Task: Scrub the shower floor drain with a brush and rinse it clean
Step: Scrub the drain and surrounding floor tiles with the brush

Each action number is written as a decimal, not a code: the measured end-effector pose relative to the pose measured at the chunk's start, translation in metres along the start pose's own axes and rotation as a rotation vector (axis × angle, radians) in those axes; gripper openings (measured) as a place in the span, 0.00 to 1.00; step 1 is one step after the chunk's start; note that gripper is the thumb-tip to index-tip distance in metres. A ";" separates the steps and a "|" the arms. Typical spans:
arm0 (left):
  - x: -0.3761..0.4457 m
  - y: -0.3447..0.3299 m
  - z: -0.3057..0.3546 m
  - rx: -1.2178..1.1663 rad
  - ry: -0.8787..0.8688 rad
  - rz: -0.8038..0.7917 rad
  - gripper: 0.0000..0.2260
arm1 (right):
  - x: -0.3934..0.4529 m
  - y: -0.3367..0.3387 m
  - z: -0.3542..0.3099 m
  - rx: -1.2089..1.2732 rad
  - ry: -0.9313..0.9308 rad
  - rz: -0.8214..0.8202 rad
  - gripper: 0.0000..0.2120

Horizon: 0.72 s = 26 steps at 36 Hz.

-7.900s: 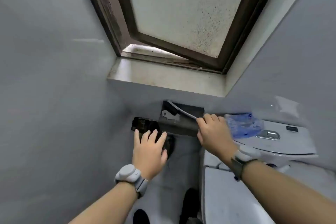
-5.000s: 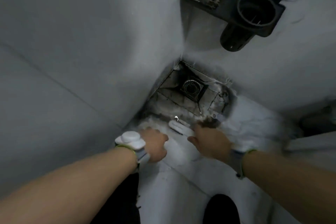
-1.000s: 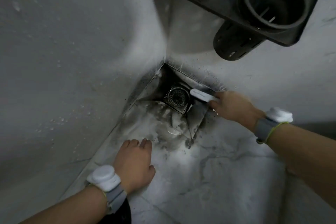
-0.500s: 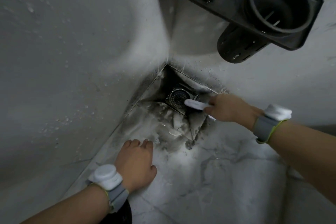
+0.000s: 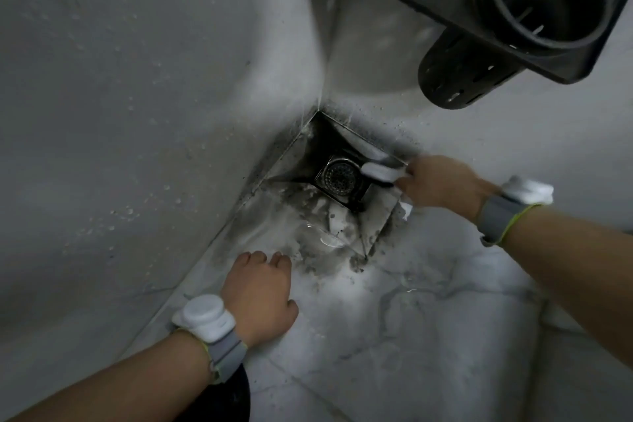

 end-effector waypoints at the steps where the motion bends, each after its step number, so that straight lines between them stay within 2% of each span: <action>1: -0.001 0.001 0.001 -0.005 0.003 -0.003 0.29 | 0.000 0.001 0.002 0.001 -0.010 0.021 0.21; 4: 0.000 0.005 0.000 -0.018 0.011 -0.001 0.27 | -0.008 -0.007 -0.009 0.008 0.019 -0.032 0.20; 9: -0.001 0.002 0.000 -0.009 0.007 -0.016 0.31 | -0.002 0.001 0.003 0.021 -0.034 0.030 0.20; 12: -0.001 0.002 0.000 -0.030 0.012 -0.017 0.31 | -0.014 -0.018 -0.014 0.001 0.037 -0.057 0.20; 16: -0.001 0.002 -0.002 -0.025 0.005 -0.020 0.30 | -0.007 -0.004 -0.001 0.043 -0.014 0.008 0.19; 20: 0.000 0.004 -0.001 -0.031 0.011 -0.013 0.29 | -0.017 -0.017 -0.012 0.010 0.029 -0.053 0.17; 24: 0.000 0.003 -0.001 -0.023 0.007 -0.024 0.29 | -0.016 -0.012 -0.003 0.039 0.002 0.044 0.16; 26: 0.001 0.004 -0.001 -0.028 0.012 -0.024 0.29 | -0.018 -0.020 -0.010 0.014 0.036 -0.013 0.17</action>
Point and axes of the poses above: each hand's wrist, its own x-axis towards the middle knuckle, its own y-axis out of the back of the hand, z = x × y, the point moved 9 cm from there along x, towards the middle knuckle, and after that the axes turned 5 degrees about z, right-handed, at the moved point
